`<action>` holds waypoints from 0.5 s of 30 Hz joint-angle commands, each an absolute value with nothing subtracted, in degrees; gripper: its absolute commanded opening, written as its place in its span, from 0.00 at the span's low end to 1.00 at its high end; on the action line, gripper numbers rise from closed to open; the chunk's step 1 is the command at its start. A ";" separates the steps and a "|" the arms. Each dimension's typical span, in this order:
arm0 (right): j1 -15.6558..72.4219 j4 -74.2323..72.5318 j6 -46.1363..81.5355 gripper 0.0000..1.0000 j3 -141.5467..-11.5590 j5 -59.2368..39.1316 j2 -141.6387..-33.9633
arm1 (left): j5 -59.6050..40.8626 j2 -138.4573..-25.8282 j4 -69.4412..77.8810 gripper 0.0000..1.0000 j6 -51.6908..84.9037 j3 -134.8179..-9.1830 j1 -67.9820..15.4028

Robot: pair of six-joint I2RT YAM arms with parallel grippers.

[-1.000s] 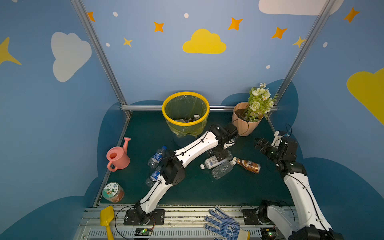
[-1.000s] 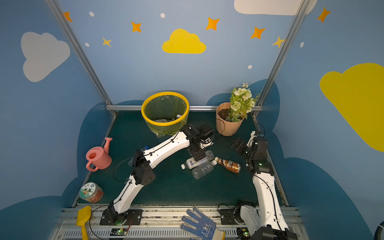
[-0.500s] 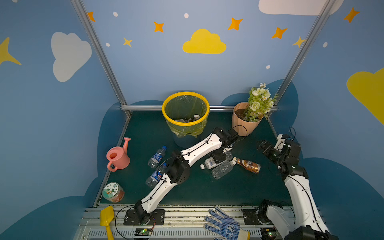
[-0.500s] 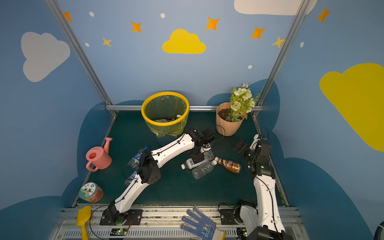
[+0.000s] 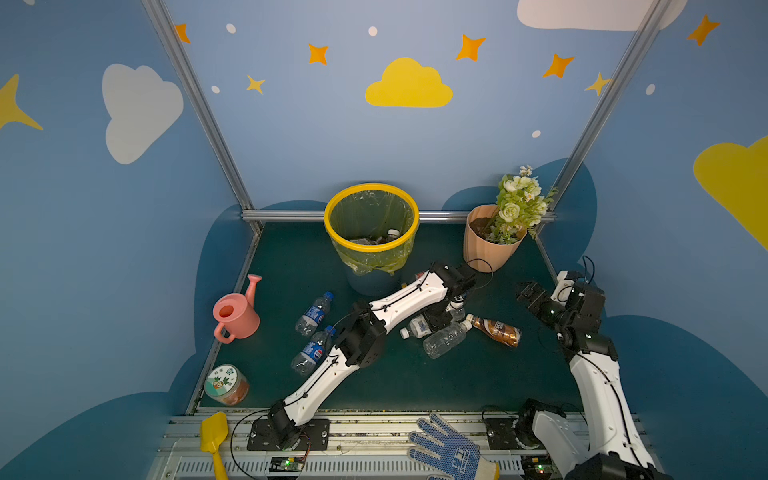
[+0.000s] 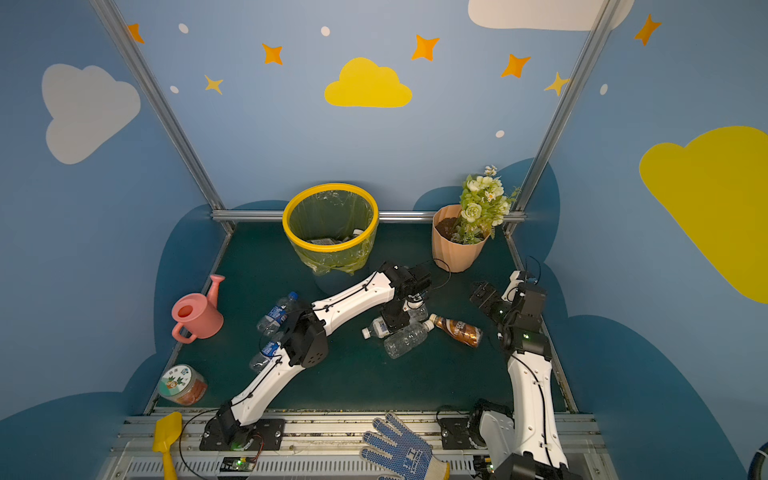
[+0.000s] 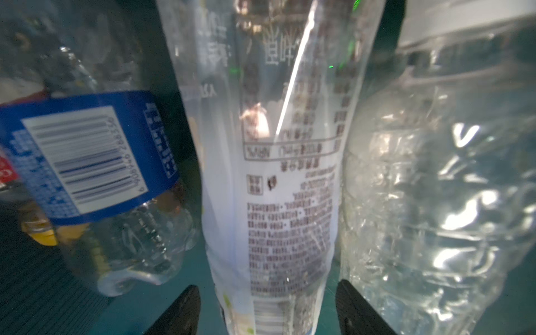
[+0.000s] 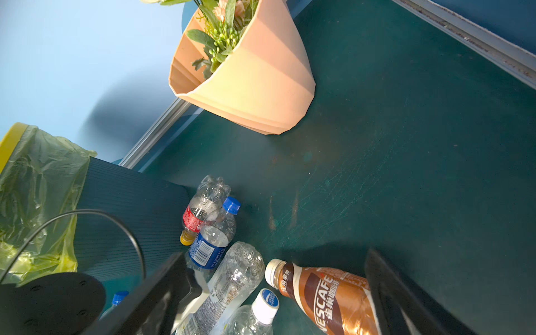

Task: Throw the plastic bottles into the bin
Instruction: 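Close the left gripper on the tall clear bottle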

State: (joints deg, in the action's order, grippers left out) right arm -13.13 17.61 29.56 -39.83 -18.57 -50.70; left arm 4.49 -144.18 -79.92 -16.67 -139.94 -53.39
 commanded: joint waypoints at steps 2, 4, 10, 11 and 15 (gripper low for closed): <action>-13.71 17.30 29.43 0.94 -39.05 -19.41 -49.39 | 3.17 -146.05 -80.35 0.73 -16.34 -140.74 -53.35; -13.84 17.32 29.36 0.94 -39.05 -19.51 -49.22 | 2.99 -146.59 -80.41 0.72 -16.39 -140.81 -53.35; -14.23 17.40 29.44 0.94 -38.76 -19.75 -48.97 | 2.11 -147.65 -80.13 0.71 -16.44 -140.71 -53.17; -14.26 17.40 29.47 0.94 -38.79 -19.83 -48.87 | 1.95 -147.82 -80.15 0.70 -16.42 -140.75 -53.18; -14.50 17.40 29.44 0.94 -38.76 -20.03 -48.87 | 1.58 -148.18 -80.07 0.63 -16.35 -140.77 -53.09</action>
